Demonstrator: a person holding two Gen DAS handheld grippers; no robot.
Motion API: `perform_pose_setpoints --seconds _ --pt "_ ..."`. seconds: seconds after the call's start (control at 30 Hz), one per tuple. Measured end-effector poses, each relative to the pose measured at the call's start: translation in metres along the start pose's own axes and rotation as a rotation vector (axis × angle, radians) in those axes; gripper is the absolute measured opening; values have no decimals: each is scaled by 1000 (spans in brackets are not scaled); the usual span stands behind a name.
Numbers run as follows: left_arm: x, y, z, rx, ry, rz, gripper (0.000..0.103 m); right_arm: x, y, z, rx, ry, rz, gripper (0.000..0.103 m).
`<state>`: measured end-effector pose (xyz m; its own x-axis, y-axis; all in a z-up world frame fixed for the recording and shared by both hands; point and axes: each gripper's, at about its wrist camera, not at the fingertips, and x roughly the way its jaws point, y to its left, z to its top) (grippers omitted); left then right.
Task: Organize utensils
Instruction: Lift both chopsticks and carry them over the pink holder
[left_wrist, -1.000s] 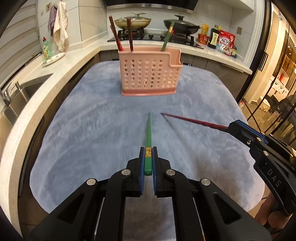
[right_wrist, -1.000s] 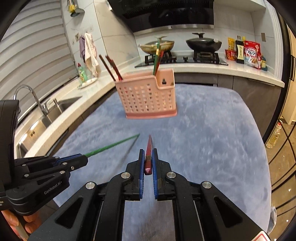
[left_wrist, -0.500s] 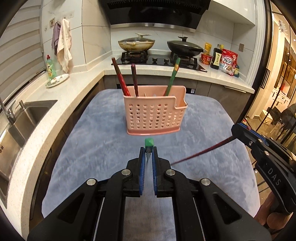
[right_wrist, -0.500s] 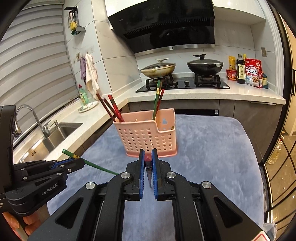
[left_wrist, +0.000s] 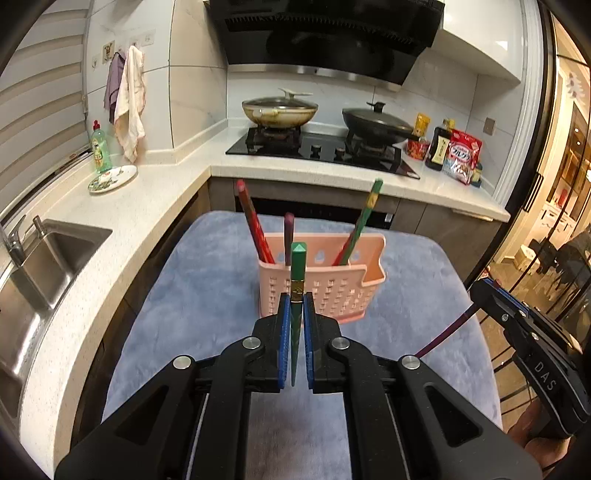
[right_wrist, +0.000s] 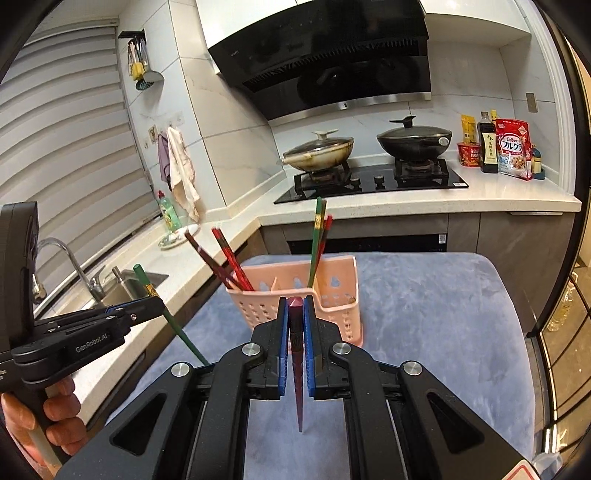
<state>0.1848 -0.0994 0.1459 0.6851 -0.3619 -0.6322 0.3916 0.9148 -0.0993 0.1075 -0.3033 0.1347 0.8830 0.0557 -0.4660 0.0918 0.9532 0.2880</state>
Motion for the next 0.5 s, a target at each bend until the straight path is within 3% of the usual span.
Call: perform_pose_setpoints --seconds 0.5 --pt "-10 -3 115 -50 -197 -23 7 26 4 125 32 -193 29 7"
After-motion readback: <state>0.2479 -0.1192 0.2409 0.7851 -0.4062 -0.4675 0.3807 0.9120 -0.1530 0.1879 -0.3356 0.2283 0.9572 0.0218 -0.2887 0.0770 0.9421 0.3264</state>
